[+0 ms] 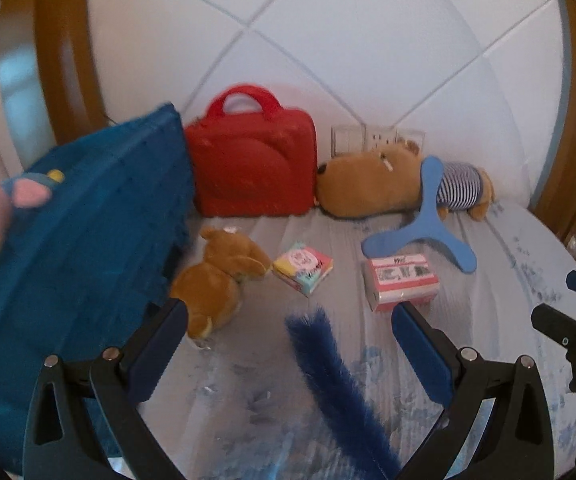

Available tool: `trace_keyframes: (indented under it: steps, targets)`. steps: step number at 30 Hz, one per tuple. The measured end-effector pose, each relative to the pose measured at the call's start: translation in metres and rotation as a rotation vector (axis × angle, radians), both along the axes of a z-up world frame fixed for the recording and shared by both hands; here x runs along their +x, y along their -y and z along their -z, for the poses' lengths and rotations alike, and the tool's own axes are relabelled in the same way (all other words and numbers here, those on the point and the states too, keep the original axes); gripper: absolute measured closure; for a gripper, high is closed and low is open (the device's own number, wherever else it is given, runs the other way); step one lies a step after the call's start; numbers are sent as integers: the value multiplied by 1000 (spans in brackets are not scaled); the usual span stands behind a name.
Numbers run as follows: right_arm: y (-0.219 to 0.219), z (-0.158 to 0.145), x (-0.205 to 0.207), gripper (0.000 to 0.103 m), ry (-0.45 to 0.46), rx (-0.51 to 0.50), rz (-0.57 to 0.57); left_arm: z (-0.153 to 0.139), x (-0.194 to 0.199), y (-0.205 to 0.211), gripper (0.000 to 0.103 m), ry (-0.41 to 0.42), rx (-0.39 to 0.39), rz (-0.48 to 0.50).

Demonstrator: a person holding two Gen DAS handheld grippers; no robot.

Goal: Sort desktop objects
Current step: 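Withdraw both tools from the crate back over the bed, then move the left tool to the blue bristle brush while the right tool approaches the pink-white tissue pack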

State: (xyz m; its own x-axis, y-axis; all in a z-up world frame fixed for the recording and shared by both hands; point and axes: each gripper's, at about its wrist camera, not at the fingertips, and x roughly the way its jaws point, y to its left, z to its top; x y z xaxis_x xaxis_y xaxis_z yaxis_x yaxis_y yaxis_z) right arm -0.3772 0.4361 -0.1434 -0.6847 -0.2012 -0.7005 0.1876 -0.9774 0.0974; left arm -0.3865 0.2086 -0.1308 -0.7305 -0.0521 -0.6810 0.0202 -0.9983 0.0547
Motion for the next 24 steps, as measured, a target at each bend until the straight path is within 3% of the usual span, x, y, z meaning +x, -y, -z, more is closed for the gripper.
trace_keyframes:
  steps: [8,17,24]
  targets:
    - [12,68,-74,0,116,9,48,60,-66,8,0,100,2,31]
    - [-5,133,-133,0,183,22,157,152,-168,-22,0,203,44,109]
    - [-24,151,-181,0,172,16,210,182,-237,-17,0,200,74,-17]
